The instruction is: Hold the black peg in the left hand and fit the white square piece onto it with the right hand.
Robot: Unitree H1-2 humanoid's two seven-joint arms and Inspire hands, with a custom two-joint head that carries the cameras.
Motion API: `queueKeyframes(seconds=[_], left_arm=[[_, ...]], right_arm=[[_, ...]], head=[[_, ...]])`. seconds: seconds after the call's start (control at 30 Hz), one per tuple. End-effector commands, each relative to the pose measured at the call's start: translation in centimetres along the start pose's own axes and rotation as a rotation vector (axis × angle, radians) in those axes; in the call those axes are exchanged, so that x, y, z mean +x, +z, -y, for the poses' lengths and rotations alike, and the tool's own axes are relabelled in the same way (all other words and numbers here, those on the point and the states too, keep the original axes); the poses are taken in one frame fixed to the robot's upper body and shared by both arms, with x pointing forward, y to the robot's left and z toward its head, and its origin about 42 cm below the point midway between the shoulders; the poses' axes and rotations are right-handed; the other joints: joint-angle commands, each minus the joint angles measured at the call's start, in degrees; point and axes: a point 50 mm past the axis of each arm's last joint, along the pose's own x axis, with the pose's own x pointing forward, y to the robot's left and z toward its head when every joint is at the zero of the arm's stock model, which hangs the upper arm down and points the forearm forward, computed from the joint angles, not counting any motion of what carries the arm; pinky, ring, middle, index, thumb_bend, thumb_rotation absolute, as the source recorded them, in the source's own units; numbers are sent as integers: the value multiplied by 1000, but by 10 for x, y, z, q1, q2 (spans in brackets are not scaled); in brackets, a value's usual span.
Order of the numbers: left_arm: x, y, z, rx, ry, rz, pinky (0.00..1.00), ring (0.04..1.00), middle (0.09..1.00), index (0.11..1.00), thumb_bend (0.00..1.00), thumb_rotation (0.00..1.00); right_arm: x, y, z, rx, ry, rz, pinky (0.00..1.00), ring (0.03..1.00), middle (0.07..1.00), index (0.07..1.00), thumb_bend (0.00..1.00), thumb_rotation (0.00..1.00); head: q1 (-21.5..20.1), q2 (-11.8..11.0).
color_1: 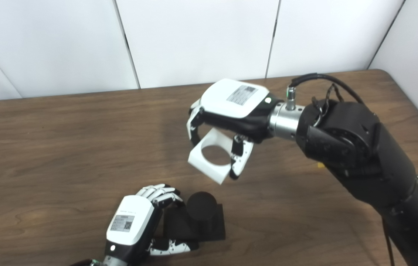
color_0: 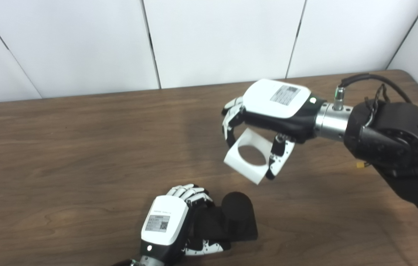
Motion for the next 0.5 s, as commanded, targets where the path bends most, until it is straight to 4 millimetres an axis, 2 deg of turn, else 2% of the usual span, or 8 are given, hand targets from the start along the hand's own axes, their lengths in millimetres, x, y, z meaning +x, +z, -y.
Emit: queueKeyframes(seconds=[0.0,0.47], left_arm=[[-1,-2,7,41,-54,-10,812,813,754,487,514,55],[2,0,7,37,-47,-13,804,810,751,486,515,54]], right_arm=[[-3,5,14,-36,-48,17,761,845,720,481,523,128],[1,16,-7,-8,14,68,767,846,725,481,524,129]], head=[[0,1],[6,8]])
